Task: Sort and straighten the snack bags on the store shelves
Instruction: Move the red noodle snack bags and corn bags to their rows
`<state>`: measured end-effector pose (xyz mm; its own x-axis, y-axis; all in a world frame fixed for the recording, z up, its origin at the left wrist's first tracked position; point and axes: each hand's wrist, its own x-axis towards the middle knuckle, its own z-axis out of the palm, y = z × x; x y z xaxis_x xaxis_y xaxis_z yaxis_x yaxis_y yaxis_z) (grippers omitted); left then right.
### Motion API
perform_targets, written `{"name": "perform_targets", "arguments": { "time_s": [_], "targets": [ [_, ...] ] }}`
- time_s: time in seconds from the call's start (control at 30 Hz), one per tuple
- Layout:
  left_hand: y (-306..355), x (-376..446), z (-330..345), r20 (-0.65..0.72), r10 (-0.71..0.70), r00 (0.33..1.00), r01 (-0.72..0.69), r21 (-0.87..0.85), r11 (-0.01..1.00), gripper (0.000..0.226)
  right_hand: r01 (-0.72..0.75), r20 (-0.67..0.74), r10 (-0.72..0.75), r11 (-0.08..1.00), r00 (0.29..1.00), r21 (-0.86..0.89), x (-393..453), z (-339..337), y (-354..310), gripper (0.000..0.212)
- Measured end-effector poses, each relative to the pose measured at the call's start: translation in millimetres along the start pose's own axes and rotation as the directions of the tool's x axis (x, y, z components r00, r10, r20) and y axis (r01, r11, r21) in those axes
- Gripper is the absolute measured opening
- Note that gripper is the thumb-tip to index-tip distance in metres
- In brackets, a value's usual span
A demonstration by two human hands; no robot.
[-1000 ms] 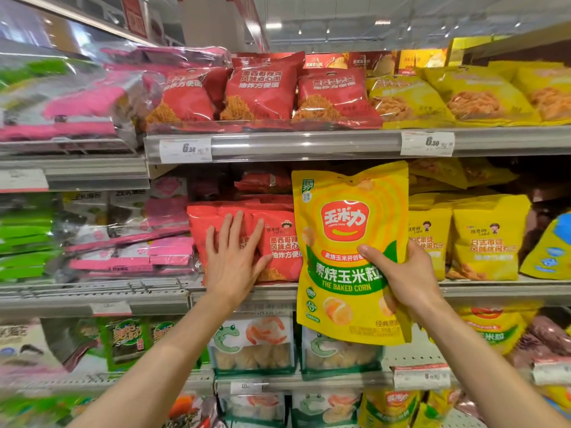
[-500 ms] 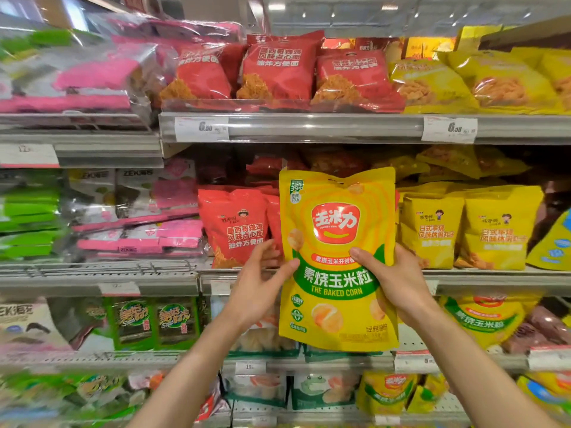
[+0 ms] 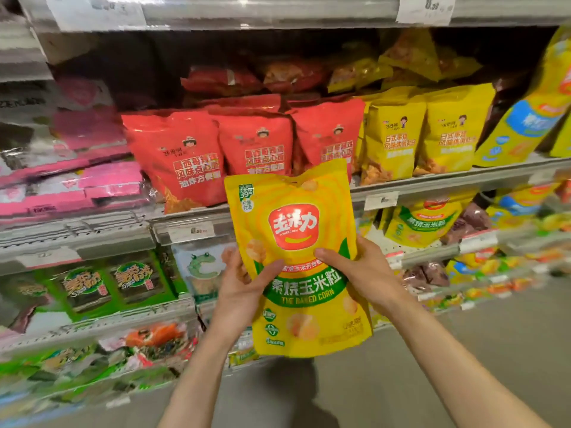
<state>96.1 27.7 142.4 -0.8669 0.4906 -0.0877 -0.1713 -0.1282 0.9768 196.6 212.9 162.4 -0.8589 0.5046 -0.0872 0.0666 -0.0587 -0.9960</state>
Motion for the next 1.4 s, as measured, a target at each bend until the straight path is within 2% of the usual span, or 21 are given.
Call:
{"name": "perform_targets", "arguments": {
  "time_s": [0.1, 0.27, 0.4, 0.53, 0.73, 0.8, 0.93, 1.1, 1.27, 1.4],
  "targets": [
    [-15, -13, 25, 0.042, -0.037, 0.998, 0.037, 0.003, 0.999, 0.045, -0.026, -0.037, 0.026, 1.000, 0.999, -0.004, -13, -29, 14, 0.034],
    [-42, -29, 94, 0.034, -0.067, 0.997, 0.065, 0.065, 0.996, 0.054, -0.046, -0.084, 0.044, 0.998, 0.996, -0.030, -30, -105, 32, 0.031],
    [-67, -44, 179, 0.048, -0.081, 0.996, 0.076, 0.096, 0.992, 0.046, -0.042, -0.070, 0.040, 0.998, 0.997, -0.037, -44, -196, 44, 0.022],
    [-99, -58, 277, 0.037, -0.115, 0.993, 0.110, 0.114, 0.987, 0.045, -0.068, -0.069, 0.068, 0.998, 0.995, 0.001, -54, -296, 54, 0.036],
    [-117, -50, 380, 0.074, -0.163, 0.984, 0.152, 0.137, 0.979, 0.040, -0.100, -0.089, 0.102, 0.995, 0.991, 0.020, -51, -407, 60, 0.026],
    [-123, -37, 394, 0.067, -0.167, 0.984, 0.155, 0.152, 0.976, 0.042, -0.127, -0.069, 0.128, 0.992, 0.989, 0.021, -37, -423, 63, 0.029],
    [-140, -6, 397, 0.011, -0.185, 0.983, 0.180, 0.175, 0.968, 0.045, -0.168, -0.010, 0.168, 0.986, 0.986, 0.008, -4, -429, 74, 0.055],
    [-167, 37, 385, -0.028, -0.209, 0.977, 0.211, 0.197, 0.957, 0.044, -0.196, 0.009, 0.197, 0.978, 0.980, -0.078, 45, -424, 92, 0.036],
    [-190, 66, 373, -0.078, -0.265, 0.961, 0.274, 0.158, 0.949, 0.034, -0.253, 0.041, 0.260, 0.958, 0.965, -0.132, 82, -417, 113, 0.038],
    [-202, 73, 364, -0.121, -0.266, 0.956, 0.280, 0.111, 0.954, 0.033, -0.279, 0.078, 0.291, 0.951, 0.954, -0.136, 96, -408, 126, 0.047]
  ]
}}
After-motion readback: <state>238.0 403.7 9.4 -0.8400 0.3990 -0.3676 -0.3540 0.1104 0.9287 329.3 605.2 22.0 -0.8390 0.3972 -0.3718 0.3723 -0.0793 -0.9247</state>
